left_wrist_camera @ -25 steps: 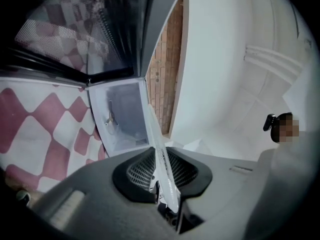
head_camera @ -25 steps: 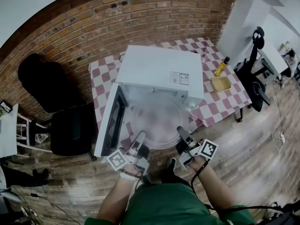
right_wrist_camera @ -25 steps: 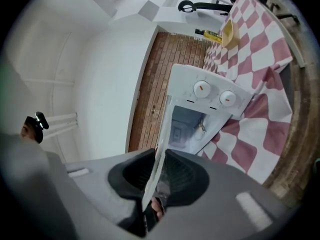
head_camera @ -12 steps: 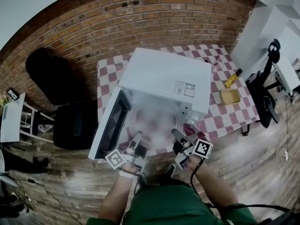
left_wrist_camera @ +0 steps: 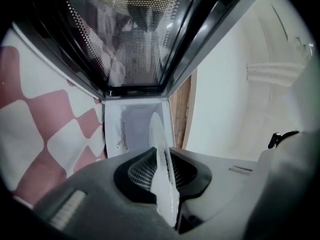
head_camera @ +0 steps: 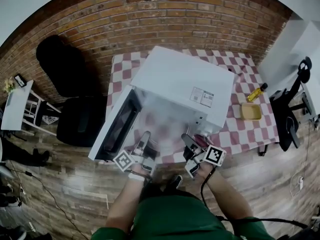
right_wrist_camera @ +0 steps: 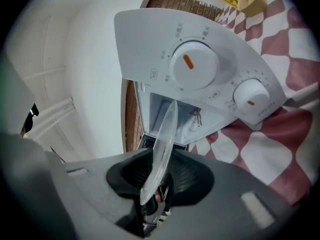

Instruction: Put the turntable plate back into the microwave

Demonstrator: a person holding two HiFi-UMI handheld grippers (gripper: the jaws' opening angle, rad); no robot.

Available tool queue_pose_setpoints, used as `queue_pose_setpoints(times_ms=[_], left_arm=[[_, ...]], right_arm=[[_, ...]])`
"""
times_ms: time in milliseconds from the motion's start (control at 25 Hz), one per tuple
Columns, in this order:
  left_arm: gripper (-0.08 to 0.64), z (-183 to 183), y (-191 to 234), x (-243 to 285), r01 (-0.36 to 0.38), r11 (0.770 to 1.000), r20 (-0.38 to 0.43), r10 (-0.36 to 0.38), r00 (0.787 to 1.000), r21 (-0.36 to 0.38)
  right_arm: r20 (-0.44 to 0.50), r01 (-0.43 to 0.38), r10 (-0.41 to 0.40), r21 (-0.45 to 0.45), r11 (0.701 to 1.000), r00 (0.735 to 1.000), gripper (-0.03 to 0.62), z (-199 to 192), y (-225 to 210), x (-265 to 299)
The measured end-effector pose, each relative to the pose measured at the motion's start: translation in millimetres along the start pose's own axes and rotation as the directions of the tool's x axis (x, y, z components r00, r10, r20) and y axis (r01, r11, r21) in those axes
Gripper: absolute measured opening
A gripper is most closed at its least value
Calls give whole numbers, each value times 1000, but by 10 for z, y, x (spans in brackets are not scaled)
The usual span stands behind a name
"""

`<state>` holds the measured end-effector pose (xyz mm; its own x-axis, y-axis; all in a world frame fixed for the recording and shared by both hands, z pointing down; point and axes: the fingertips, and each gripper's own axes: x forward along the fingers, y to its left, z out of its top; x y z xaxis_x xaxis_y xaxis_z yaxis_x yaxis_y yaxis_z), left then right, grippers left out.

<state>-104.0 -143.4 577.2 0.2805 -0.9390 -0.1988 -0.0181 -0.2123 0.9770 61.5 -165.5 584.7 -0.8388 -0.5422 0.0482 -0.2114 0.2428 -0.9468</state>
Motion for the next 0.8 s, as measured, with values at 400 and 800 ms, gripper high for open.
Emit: queue_pose_setpoints(times_ms=[400, 800], left_arm=[[51, 155, 386, 226, -68, 997, 17, 68, 998, -22], [52, 315, 669, 509, -87, 996, -58, 85, 995, -31]], right_arm=[[76, 89, -91, 27, 996, 993, 66, 162, -430, 277], [122, 151, -152, 19, 988, 981, 69, 246, -686, 443]])
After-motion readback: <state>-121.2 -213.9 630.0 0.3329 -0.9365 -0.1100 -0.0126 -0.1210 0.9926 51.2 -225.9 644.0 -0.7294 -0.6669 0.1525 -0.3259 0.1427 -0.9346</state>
